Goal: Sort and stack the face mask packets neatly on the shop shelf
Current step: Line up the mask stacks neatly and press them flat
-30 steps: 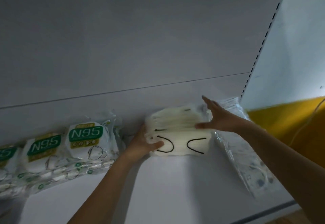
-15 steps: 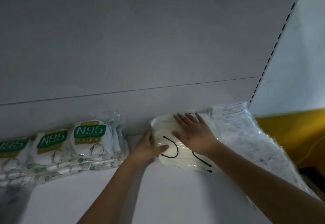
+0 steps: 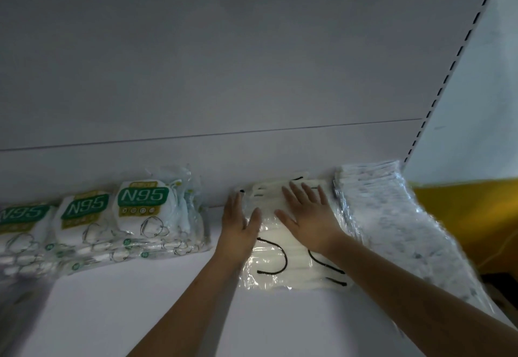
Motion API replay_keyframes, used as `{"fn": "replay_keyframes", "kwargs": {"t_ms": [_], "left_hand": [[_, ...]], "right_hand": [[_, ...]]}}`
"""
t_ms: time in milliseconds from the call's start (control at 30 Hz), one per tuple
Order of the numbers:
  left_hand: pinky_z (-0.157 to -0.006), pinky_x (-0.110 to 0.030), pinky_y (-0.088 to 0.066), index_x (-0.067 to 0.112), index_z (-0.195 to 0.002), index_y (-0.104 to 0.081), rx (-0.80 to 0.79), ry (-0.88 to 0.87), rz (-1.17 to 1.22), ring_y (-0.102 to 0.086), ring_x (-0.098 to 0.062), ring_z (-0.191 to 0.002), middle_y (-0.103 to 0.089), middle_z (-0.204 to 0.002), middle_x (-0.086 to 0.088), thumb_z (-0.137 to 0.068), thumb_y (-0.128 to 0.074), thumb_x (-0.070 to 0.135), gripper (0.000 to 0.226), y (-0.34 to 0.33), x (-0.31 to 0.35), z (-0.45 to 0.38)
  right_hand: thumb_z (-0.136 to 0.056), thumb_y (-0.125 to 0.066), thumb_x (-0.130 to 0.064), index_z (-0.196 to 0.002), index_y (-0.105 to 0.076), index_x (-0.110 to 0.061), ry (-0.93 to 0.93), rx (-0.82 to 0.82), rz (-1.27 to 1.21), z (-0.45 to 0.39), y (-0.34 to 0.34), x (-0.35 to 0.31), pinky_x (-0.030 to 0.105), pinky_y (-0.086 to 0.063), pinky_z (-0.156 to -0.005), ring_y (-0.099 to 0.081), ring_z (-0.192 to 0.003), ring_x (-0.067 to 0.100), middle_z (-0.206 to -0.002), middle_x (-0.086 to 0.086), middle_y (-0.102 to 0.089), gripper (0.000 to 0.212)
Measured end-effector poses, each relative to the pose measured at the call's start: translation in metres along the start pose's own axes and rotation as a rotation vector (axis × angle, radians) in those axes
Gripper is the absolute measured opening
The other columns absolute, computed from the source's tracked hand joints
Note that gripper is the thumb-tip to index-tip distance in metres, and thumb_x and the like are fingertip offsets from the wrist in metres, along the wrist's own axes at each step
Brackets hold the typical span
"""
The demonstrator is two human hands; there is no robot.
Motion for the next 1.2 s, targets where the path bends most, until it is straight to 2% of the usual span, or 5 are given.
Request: {"fn": "replay_keyframes", "kwargs": {"t_ms": [367,700,900,1000,1200], "left_hand": [[-0.126,-0.038,-0.009,0.048,-0.155,0.004,-0.359,-0.089,-0.238,0.024,0.0,-0.147,0.031,-0.159,0.016,-0.09,-0.039,0.071,0.082,0.012,-0.011,0.053],[-0.125,-0.039,-0.007,0.048,-0.156,0.004,-0.403,-0.21,-0.365,0.024,0.002,-0.148,0.028,-0.161,0.02,-0.085,-0.04,0.082,0.09,0.03,-0.024,0.072],[-0.112,-0.024,-0.034,0.037,-0.149,-0.029,-0.16,0.001,0.154,-0.035,-0.003,-0.14,-0.037,-0.15,0.017,-0.101,-0.053,0.04,0.054,0.024,0.012,0.034],[-0.088,-0.033,-0.046,0.006,-0.133,-0.054,0.006,0.36,0.095,-0.061,-0.03,-0.118,-0.066,-0.118,-0.012,-0.088,-0.059,0.062,0.072,0.019,0.009,-0.024],[-0.067,-0.024,-0.05,0.01,-0.102,-0.069,0.027,0.424,0.322,-0.069,-0.022,-0.084,-0.069,-0.08,-0.002,-0.084,-0.077,0.03,0.028,0.001,0.005,-0.056]], "right_hand": [[-0.064,0.01,-0.086,-0.156,0.01,-0.031,0.006,-0.322,-0.041,0.042,-0.004,0.002,0.053,0.011,-0.12,0.018,-0.151,0.026,-0.163,0.007,0.019,0.107],[-0.075,-0.018,-0.094,-0.156,0.012,-0.031,0.319,-0.225,0.045,0.085,0.005,0.004,0.052,0.004,-0.122,0.017,-0.151,0.025,-0.163,0.009,0.02,0.107],[-0.074,-0.025,-0.094,-0.157,0.006,-0.033,0.362,-0.244,0.044,0.093,0.01,0.004,0.053,0.0,-0.122,0.016,-0.151,0.025,-0.165,0.007,0.013,0.108],[-0.071,-0.031,-0.096,-0.156,0.013,-0.035,0.358,-0.267,0.014,0.089,0.017,0.006,0.052,0.0,-0.123,0.016,-0.151,0.024,-0.164,0.006,0.016,0.113],[-0.067,-0.042,-0.094,-0.157,0.009,-0.031,0.433,-0.319,0.053,0.098,0.006,0.008,0.049,0.003,-0.123,0.016,-0.152,0.022,-0.165,0.004,0.014,0.121]]}}
Point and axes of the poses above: each hand's wrist, its own z-axis away from the middle knuckle, its own y-axis out of the back of the hand, x = y × z, the point moved 3 cm from there along -z, towards the middle knuckle
